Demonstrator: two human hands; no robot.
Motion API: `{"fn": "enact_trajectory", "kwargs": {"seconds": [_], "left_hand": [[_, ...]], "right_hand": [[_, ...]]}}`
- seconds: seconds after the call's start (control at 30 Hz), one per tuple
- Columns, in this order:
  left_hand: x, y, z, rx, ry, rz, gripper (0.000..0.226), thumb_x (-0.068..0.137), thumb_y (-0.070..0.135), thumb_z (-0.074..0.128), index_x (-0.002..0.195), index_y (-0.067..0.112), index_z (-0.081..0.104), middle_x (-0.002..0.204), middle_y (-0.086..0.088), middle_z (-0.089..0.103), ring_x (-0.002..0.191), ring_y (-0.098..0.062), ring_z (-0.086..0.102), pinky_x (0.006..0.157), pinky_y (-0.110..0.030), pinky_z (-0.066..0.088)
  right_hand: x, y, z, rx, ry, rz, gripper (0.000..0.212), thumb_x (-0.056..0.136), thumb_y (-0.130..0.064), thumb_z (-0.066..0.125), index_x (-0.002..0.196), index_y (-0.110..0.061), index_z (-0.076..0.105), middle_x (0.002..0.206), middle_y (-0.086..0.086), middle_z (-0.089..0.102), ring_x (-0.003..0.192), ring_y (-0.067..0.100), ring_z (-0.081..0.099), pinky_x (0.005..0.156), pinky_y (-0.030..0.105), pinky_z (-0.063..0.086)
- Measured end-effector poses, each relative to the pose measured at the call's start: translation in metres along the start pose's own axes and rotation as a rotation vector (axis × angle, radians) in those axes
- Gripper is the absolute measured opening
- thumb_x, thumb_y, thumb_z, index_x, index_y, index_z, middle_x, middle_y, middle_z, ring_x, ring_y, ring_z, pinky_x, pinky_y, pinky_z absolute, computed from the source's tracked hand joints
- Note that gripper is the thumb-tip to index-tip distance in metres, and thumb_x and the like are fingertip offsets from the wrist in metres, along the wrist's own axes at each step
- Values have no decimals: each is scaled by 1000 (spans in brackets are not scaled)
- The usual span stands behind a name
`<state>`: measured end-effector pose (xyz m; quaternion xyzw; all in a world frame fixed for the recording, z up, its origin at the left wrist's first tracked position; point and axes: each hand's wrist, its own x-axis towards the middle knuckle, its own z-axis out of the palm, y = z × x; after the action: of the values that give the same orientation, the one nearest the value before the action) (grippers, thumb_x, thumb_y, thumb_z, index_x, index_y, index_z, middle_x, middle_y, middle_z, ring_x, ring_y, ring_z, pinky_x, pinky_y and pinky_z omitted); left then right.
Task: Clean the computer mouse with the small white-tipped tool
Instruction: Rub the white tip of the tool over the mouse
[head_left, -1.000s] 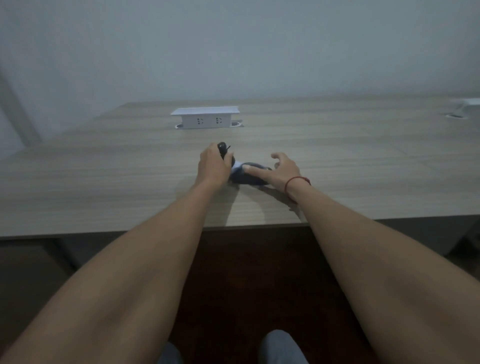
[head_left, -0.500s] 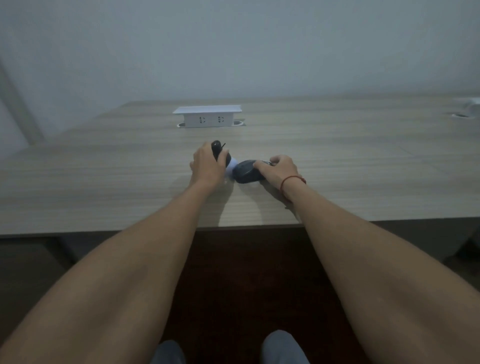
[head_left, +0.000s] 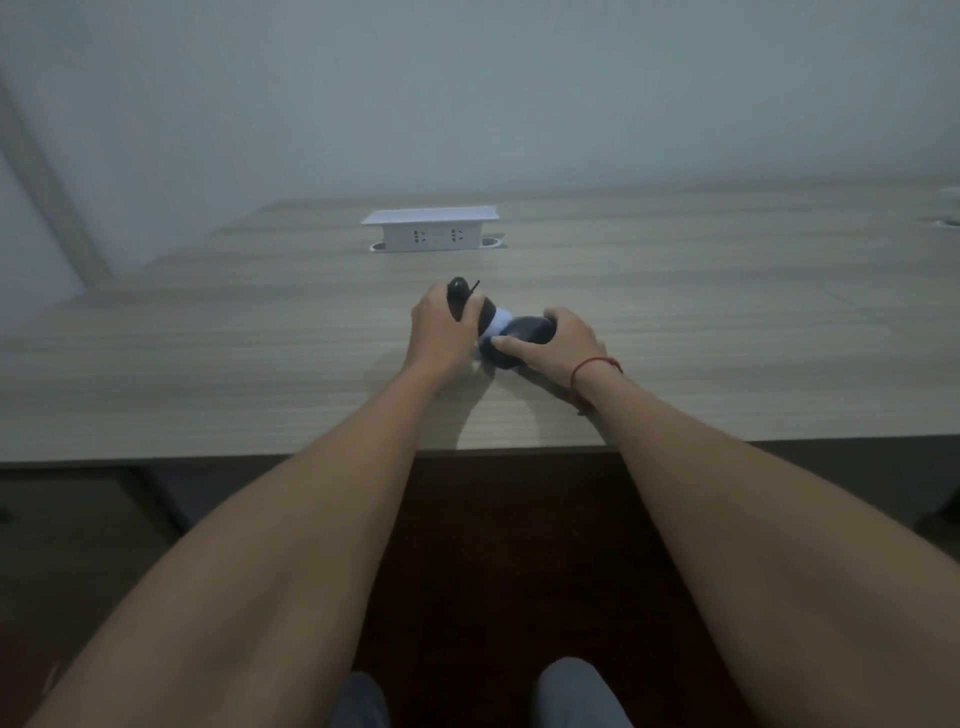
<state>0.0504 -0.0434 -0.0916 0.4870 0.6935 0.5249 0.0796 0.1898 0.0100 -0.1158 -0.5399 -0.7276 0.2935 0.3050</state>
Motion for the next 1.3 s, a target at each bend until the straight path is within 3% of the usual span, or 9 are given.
{"fn": "enact_trajectory", "kwargs": {"seconds": [0.23,0.43,0.6,0.73,0.83,1.0,1.1,1.17,1.3], "left_hand": [[-3,3,-10,81,-16,84,26,95,26,54,102,1,59,93,-6,55,81,-17,51,71,-29,41],[-4,0,-2,61,-8,-8,30,95,28,54,108,1,58,104,-12,60,89,-21,55,75,-29,43],[3,18,-11,69,12,102,21,94,24,55,93,4,59,89,-8,54,82,-21,48,71,-26,36],[-4,8,-1,114,-81,51,28,95,27,54,108,2,59,102,-10,59,90,-22,54,79,-31,45],[-9,1,4,228,-133,114,29,95,28,55,108,2,58,106,-13,60,94,-25,57,78,-31,45],[-10,9,2,50,-41,129,24,94,26,56,103,4,59,101,-13,62,93,-26,60,83,-38,53],[-12,1,6,113,-78,119,23,94,24,56,102,2,58,98,-10,59,88,-23,57,71,-26,48],[-10,-3,4,169,-83,108,20,95,22,56,102,3,57,96,-8,56,84,-18,52,65,-19,41],[-1,7,1,80,2,132,23,94,25,57,100,3,60,93,-7,56,86,-21,55,73,-28,41]], "right_hand": [[2,-3,-2,-96,-22,-25,84,51,-77,60,116,-23,55,121,8,54,108,25,52,92,45,49],[-7,-4,11,-313,59,-57,102,54,-90,44,134,-27,40,124,8,45,113,27,44,98,47,41],[-5,-4,6,-288,10,-78,93,66,-74,56,141,-24,34,133,9,44,121,29,41,103,48,37],[-7,-5,2,-234,-26,-95,95,69,-68,60,144,-17,32,142,9,44,129,30,41,107,47,34],[-7,-7,4,-233,12,-53,90,62,-74,60,129,-15,46,128,7,53,117,28,49,100,45,40],[-6,-6,5,-187,-23,-72,67,62,-61,66,115,-21,53,112,4,59,102,24,54,94,45,47],[-5,-5,3,-173,-10,-101,70,53,-67,64,109,-25,57,111,4,60,102,25,54,89,45,50],[-7,-5,2,-147,-8,-101,74,57,-62,69,118,-23,56,120,7,59,109,26,53,93,44,49],[-5,-1,4,-51,-16,-69,82,66,-42,79,135,-16,45,132,5,54,117,24,52,98,39,47]]}}
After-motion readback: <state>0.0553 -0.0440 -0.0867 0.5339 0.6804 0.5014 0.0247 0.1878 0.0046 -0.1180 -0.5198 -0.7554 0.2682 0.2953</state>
